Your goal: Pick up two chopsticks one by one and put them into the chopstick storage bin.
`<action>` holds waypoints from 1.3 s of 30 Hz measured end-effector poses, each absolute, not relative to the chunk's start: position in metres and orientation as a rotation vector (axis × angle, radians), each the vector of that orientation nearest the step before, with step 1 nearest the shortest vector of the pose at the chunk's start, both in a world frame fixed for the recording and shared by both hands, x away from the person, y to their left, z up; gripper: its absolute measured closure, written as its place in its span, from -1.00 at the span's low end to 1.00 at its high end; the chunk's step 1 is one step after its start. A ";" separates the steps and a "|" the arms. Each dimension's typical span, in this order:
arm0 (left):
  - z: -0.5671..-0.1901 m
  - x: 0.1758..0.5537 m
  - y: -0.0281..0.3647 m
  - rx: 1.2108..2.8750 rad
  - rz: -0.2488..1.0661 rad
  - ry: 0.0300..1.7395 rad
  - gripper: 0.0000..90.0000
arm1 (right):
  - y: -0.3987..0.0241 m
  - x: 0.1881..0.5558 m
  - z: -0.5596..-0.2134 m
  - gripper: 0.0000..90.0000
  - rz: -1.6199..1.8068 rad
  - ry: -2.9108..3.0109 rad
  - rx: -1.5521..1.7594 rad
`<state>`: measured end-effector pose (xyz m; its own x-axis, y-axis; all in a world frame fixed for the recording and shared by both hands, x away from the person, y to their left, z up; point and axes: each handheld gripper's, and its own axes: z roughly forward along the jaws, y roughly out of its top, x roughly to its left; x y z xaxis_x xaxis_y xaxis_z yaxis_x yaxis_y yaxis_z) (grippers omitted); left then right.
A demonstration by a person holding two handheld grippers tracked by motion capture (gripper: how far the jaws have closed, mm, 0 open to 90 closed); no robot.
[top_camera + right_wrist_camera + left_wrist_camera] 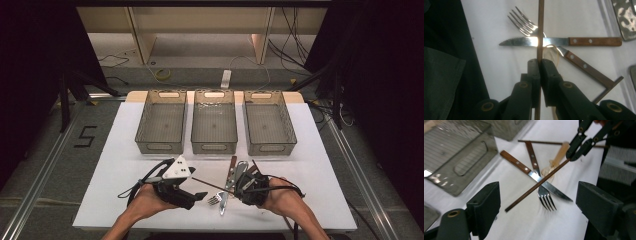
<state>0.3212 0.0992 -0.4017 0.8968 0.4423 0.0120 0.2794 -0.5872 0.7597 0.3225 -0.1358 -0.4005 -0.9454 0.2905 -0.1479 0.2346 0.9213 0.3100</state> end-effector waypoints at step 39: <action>-0.421 0.314 0.061 2.557 0.145 0.148 0.47 | -0.116 0.304 -0.402 0.91 0.361 2.958 0.148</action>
